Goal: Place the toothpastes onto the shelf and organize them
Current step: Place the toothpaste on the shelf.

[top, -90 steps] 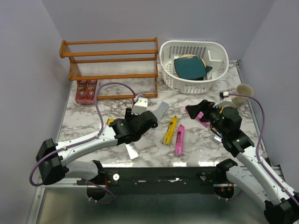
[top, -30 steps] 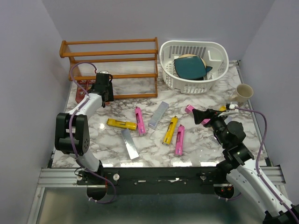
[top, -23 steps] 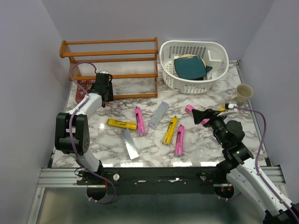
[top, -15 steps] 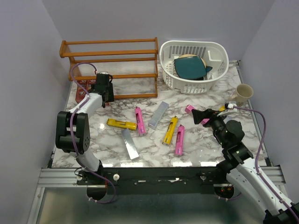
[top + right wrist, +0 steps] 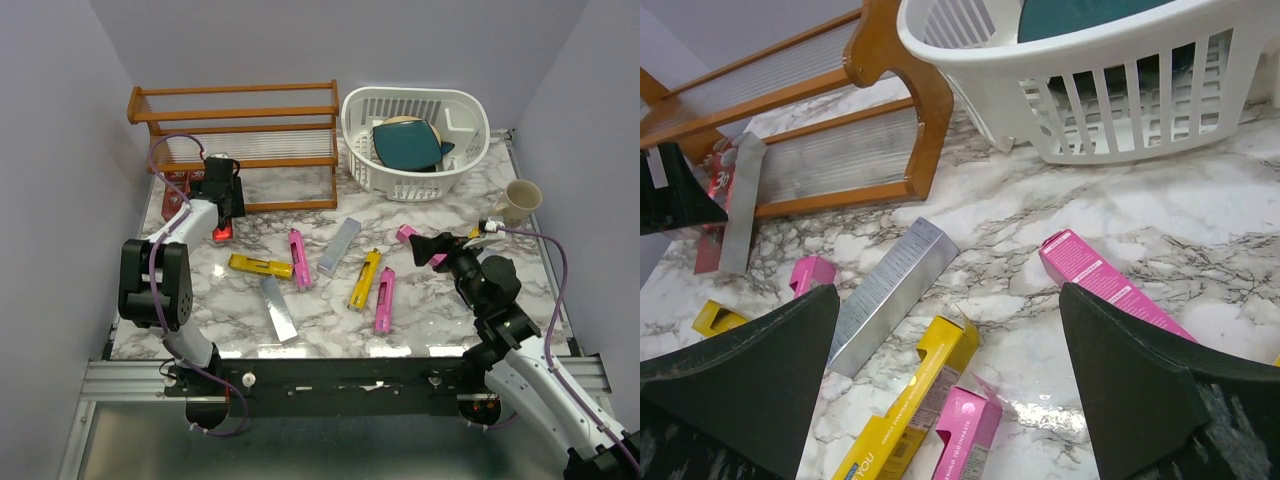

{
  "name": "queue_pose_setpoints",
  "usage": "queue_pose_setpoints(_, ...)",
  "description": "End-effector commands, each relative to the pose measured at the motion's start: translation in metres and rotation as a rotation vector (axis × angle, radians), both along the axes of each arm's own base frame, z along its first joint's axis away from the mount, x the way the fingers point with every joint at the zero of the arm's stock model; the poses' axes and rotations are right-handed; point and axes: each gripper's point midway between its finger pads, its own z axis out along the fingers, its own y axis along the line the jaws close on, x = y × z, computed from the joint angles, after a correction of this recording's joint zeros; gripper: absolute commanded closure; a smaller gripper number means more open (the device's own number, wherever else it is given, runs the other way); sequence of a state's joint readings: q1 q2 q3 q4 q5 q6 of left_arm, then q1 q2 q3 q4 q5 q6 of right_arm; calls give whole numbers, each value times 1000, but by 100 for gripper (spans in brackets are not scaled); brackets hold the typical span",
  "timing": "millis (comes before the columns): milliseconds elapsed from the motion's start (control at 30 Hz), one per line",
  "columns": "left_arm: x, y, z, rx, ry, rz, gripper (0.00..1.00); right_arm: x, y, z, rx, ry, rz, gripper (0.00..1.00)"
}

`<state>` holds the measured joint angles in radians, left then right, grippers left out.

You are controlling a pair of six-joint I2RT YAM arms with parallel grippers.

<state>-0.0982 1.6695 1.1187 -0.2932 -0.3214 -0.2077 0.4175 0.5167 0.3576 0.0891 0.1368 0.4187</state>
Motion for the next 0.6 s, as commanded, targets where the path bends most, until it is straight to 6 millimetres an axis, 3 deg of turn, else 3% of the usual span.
queue_pose_setpoints(0, -2, 5, 31, -27, -79, 75, 16, 3, 0, 3, 9, -14, -8, 0)
queue_pose_setpoints(100, -15, 0, 35, -62, -89, 108, 14, 3, 1, 1, 9, -6, -5, 0)
queue_pose_setpoints(233, -40, -10, 32, -93, -131, 142, 1, 4, 3, 0, 11, -4, 7, 0)
queue_pose_setpoints(367, -51, -9, 47, -155, -267, 179, 1, 4, 4, 0, 15, -12, 13, 0)
queue_pose_setpoints(567, -57, -12, 28, -169, -315, 148, 1, 1, 3, 4, 18, -35, 15, 0)
